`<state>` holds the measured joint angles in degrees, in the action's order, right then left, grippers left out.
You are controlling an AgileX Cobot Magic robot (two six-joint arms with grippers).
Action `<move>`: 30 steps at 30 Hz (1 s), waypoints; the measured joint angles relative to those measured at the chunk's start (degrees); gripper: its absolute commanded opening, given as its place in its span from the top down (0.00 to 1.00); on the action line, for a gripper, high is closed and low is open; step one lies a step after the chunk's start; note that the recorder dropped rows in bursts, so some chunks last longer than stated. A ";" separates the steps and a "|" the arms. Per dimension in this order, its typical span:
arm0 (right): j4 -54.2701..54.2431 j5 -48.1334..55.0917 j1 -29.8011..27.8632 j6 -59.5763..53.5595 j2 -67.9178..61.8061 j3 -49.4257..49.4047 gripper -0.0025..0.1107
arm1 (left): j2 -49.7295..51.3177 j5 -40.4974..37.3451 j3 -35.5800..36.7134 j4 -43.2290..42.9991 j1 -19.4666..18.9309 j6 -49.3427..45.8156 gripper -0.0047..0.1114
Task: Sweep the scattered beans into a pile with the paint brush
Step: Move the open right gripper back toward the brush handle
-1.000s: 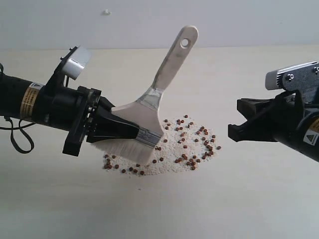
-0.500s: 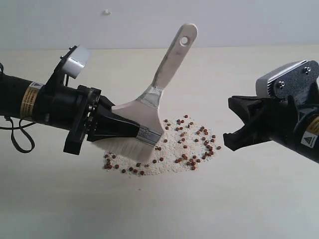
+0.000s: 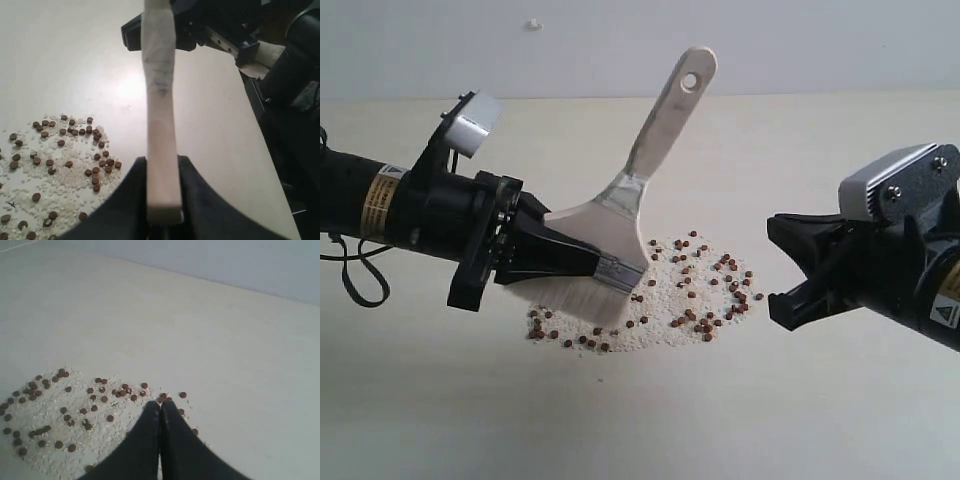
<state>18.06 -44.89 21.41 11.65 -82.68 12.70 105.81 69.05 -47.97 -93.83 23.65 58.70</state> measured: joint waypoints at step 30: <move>-7.13 -3.04 0.00 -0.60 0.00 0.00 0.50 | -0.10 0.00 4.18 -4.93 -2.42 -3.50 0.96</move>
<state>10.93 -47.92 21.41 11.04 -82.68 12.70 105.71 69.05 -43.78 -98.76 21.23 55.20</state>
